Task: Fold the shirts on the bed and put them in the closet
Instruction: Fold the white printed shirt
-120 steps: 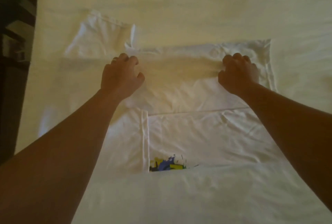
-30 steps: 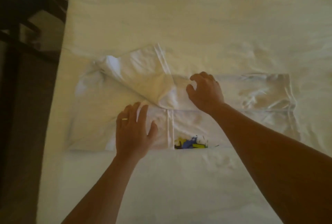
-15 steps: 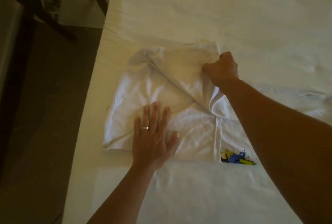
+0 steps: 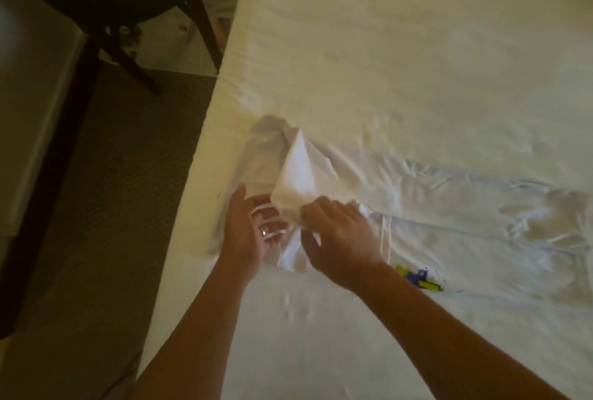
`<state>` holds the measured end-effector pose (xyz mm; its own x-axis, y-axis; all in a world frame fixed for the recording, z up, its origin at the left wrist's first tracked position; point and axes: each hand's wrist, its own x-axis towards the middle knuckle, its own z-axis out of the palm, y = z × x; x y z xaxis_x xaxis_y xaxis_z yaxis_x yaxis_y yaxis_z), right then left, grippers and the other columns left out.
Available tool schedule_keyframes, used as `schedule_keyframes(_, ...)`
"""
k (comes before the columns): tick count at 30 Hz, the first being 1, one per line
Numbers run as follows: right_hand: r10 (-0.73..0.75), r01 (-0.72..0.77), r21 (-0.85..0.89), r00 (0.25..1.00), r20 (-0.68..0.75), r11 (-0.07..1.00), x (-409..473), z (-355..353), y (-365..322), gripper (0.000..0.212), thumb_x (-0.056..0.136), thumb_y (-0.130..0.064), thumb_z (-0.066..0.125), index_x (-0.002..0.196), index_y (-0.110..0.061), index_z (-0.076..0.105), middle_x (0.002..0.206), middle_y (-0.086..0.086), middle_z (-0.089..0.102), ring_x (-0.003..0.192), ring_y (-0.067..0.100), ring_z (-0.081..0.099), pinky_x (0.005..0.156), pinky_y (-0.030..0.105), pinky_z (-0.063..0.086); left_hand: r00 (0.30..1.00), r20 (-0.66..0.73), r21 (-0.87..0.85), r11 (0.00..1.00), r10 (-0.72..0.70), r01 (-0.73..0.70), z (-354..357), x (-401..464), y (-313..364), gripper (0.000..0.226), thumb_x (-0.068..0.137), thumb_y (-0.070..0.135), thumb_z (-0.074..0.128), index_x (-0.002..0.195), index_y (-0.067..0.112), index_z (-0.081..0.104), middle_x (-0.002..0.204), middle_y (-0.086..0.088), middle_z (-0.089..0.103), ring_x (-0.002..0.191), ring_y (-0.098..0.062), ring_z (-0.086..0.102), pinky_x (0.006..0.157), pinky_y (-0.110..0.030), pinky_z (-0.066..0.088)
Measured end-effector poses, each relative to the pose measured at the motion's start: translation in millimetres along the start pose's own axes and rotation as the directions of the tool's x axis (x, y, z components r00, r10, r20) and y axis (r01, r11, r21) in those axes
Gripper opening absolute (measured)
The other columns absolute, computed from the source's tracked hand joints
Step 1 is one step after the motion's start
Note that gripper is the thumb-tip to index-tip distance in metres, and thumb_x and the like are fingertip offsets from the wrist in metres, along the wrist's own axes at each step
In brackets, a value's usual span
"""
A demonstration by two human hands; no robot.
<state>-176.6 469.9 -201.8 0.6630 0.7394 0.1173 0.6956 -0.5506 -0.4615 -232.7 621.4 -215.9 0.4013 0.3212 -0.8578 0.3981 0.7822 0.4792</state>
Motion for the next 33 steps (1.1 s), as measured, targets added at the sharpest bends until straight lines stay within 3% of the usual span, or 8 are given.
schedule_keyframes(3,-0.027,0.007,0.074,0.964,0.265,0.997,-50.4,14.0,-17.7,0.034,0.092,-0.048,0.053,0.103,-0.021,0.070,0.095,-0.002,0.071,0.087,0.022,0.066,0.085,0.043,0.051,0.985,0.080,0.131,0.981,-0.153,0.142,-19.2,-5.8,0.4,0.054,0.097,0.062,0.049,0.113,0.015,0.070,0.107,-0.010,0.075,0.099,-0.028,0.069,0.080,-0.041,0.055)
schedule_keyframes(6,0.356,-0.376,0.233,0.926,0.125,0.897,-74.4,22.5,-15.9,0.030,0.095,-0.045,0.054,0.094,-0.020,0.071,0.093,-0.006,0.068,0.085,0.017,0.063,0.078,0.036,0.051,0.998,0.047,0.384,0.923,-0.049,0.027,-29.1,-8.5,-11.9,0.037,0.092,0.049,0.067,0.115,0.020,0.072,0.110,-0.006,0.077,0.101,-0.025,0.073,0.085,-0.045,0.060)
schedule_keyframes(10,0.898,-0.851,0.387,0.425,0.112,0.354,-58.6,17.0,3.6,0.028,0.095,-0.038,0.061,0.114,-0.018,0.064,0.109,-0.003,0.062,0.089,0.012,0.057,0.076,0.029,0.039,0.996,-0.001,0.544,0.836,0.085,-0.071,-31.4,-10.2,-21.5,0.017,0.089,0.027,0.077,0.099,0.016,0.069,0.102,-0.006,0.075,0.090,-0.024,0.072,0.066,-0.035,0.061)
schedule_keyframes(12,0.920,-0.905,0.354,0.325,0.220,0.235,-47.6,13.6,10.0,0.024,0.092,-0.036,0.063,0.110,-0.020,0.061,0.098,-0.004,0.061,0.090,0.015,0.053,0.073,0.029,0.037,0.993,0.017,0.578,0.809,0.114,-0.103,-32.2,-11.4,-25.5,0.011,0.091,0.020,0.075,0.099,0.016,0.067,0.104,-0.006,0.072,0.092,-0.024,0.070,0.061,-0.033,0.059)
schedule_keyframes(15,0.901,-0.906,0.375,0.316,0.298,0.194,-39.3,11.2,17.4,0.013,0.085,-0.018,0.062,0.075,-0.012,0.056,0.066,0.003,0.048,0.067,0.020,0.047,0.054,0.030,0.032,0.991,-0.005,0.517,0.848,0.137,-0.115,-34.8,-15.4,-27.5,0.005,0.094,0.011,0.069,0.095,0.012,0.064,0.103,-0.011,0.070,0.085,-0.029,0.069,0.053,-0.028,0.056)
schedule_keyframes(20,0.892,-0.851,0.524,0.267,0.365,0.041,-52.5,5.9,22.0,0.008,0.082,-0.011,0.065,0.082,-0.008,0.058,0.069,0.009,0.046,0.066,0.022,0.045,0.060,0.033,0.038,0.996,-0.021,0.404,0.912,0.088,-0.072,-42.2,-30.6,-34.2,0.007,0.094,0.006,0.067,0.091,0.011,0.063,0.090,-0.011,0.068,0.072,-0.026,0.067,0.053,-0.029,0.057)
schedule_keyframes(29,0.885,-0.884,0.169,0.455,0.100,0.436,-54.2,-8.6,28.5,0.026,0.097,-0.038,0.055,0.083,-0.016,0.057,0.073,-0.005,0.058,0.065,0.007,0.049,0.055,0.028,0.033,0.965,0.070,0.977,0.176,0.254,-0.117,-50.8,-18.0,-6.9,0.025,0.090,0.039,0.065,0.076,0.018,0.069,0.069,-0.001,0.072,0.059,-0.025,0.069,0.068,-0.035,0.058)
schedule_keyframes(33,0.784,-0.767,0.249,0.619,0.047,0.591,-12.3,-2.4,43.4,0.014,0.099,-0.028,0.054,0.099,-0.016,0.062,0.092,-0.003,0.063,0.077,0.014,0.055,0.064,0.028,0.037,0.849,0.114,0.961,0.159,0.517,-0.226,-26.8,0.2,33.2,0.018,0.088,0.040,0.062,0.082,0.023,0.065,0.077,0.004,0.063,0.072,-0.019,0.059,0.062,-0.031,0.039)
